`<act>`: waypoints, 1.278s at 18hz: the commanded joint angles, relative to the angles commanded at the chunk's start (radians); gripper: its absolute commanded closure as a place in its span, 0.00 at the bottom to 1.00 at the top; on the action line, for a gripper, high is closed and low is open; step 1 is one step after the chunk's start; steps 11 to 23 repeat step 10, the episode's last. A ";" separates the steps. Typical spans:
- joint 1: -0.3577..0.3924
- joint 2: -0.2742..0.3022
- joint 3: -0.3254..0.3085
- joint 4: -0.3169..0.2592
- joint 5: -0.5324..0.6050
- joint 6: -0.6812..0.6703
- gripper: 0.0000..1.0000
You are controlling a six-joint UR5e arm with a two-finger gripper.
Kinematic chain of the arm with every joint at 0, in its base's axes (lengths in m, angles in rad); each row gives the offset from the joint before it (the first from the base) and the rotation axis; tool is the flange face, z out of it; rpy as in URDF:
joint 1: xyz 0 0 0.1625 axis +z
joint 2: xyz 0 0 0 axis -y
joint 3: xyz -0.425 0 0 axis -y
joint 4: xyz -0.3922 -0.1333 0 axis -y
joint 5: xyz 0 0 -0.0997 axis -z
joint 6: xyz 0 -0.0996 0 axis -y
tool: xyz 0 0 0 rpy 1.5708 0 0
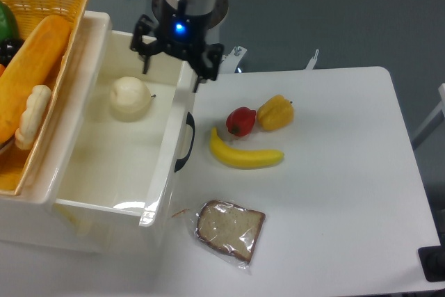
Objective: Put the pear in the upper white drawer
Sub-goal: 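Lower the pear into the drawer and open the gripper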
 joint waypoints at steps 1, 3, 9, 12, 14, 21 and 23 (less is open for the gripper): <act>0.011 0.000 0.002 0.011 0.000 0.040 0.00; 0.043 -0.017 0.000 0.012 0.002 0.123 0.00; 0.101 -0.071 0.002 0.026 0.054 0.302 0.00; 0.110 -0.087 0.002 0.040 0.055 0.310 0.00; 0.110 -0.087 0.002 0.040 0.055 0.310 0.00; 0.110 -0.087 0.002 0.040 0.055 0.310 0.00; 0.110 -0.087 0.002 0.040 0.055 0.310 0.00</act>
